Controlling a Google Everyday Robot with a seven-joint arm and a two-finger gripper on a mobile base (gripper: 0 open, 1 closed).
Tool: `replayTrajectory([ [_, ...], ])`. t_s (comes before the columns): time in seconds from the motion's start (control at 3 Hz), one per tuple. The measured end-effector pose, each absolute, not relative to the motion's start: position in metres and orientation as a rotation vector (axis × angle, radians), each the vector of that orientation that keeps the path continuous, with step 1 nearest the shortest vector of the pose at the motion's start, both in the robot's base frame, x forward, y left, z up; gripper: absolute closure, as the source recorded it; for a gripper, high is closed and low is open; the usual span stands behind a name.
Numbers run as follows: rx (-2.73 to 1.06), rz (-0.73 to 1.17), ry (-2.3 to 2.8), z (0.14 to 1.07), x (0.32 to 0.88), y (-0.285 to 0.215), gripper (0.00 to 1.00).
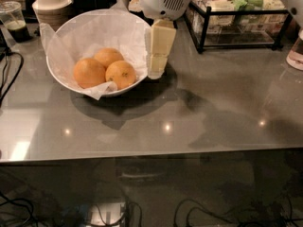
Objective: Pick orange from white bowl
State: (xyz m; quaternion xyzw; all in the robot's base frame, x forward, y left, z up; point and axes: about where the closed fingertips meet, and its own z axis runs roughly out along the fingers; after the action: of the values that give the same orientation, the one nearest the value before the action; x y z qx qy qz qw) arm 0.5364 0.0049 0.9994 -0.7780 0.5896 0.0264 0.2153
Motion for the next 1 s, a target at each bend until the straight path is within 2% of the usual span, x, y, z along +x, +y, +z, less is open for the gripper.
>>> replayTrajectory([
  [0.33, -2.160, 0.102, 1.574, 1.0107, 0.5515, 0.0400, 0.00],
  [1.0, -2.142, 0.104, 1.526, 1.0109, 0.5586, 0.0483, 0.00],
])
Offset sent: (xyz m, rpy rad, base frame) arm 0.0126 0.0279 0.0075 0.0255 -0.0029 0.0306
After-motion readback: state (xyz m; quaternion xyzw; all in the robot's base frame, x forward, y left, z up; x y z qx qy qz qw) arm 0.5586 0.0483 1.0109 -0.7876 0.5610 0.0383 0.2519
